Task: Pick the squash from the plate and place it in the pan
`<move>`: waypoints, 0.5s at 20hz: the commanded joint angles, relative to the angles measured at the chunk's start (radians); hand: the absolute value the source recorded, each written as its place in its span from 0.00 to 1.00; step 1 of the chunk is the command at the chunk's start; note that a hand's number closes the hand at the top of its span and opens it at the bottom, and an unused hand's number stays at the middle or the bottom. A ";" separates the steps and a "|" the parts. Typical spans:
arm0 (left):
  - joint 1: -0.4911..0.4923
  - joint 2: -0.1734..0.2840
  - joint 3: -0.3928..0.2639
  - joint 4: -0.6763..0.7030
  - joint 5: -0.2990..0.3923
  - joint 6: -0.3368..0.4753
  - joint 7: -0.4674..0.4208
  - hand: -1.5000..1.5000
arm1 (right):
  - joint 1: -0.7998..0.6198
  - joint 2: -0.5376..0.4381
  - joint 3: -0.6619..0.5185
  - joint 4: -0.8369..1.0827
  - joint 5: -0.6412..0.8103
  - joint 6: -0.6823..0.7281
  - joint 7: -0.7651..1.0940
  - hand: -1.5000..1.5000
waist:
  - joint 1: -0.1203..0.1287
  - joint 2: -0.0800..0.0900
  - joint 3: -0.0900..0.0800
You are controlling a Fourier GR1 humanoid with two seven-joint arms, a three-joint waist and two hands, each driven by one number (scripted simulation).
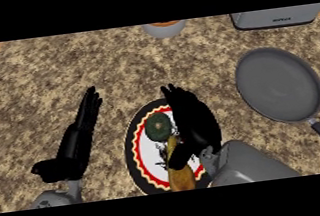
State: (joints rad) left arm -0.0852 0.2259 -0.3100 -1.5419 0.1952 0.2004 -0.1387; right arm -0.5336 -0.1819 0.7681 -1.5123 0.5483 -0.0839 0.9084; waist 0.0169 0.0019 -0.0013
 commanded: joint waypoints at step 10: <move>0.087 -0.015 0.026 -0.108 -0.064 -0.035 0.045 0.50 | 0.035 0.169 -0.075 0.170 0.131 0.104 0.000 0.00 | -0.014 -0.003 0.001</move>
State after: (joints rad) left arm -0.0263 0.2137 -0.2820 -1.5886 0.1601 0.1677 -0.1324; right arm -0.5516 -0.0236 0.7264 -1.3342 0.6318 -0.0055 0.9238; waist 0.0069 -0.0001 -0.0002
